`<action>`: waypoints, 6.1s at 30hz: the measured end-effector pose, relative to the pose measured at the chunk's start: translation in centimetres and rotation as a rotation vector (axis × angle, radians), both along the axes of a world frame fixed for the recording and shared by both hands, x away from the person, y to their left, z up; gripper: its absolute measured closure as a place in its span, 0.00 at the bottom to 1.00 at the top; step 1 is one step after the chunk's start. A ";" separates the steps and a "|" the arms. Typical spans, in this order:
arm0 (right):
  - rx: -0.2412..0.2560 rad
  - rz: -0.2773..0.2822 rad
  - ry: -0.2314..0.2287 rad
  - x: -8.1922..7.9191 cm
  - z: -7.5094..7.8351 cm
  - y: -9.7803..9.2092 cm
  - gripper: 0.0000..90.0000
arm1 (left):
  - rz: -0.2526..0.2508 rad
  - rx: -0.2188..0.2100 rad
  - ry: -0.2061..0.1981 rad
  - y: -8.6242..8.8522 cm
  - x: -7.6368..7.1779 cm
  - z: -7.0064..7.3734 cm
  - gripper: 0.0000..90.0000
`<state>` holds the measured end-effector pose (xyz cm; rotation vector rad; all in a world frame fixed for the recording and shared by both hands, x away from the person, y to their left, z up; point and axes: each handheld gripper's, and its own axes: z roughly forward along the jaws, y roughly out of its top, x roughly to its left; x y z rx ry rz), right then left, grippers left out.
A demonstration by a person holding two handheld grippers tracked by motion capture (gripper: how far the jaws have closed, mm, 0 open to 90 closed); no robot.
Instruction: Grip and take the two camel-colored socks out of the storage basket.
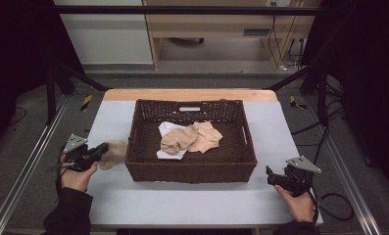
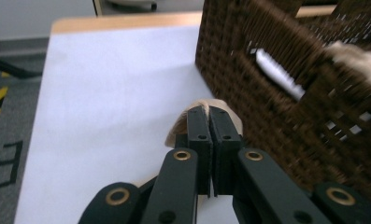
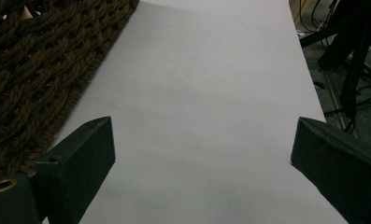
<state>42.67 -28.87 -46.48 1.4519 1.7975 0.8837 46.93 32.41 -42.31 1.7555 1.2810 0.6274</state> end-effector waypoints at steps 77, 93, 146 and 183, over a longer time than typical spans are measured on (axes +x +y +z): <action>0.010 -0.001 -0.010 0.2 0.2 0.0 0.07 | -0.183 -0.012 -0.206 -15.5 4.6 8.3 0.51; 0.012 0.001 -0.006 0.2 0.1 0.0 0.07 | -0.177 0.073 -0.085 -17.3 7.8 3.6 0.51; 0.011 0.002 0.001 0.2 0.0 0.0 0.07 | -0.281 0.185 0.198 -18.1 8.6 -0.1 0.95; 0.015 -0.007 -0.004 0.1 0.1 -0.1 0.07 | -0.284 -0.147 -0.288 -14.3 3.3 10.1 0.96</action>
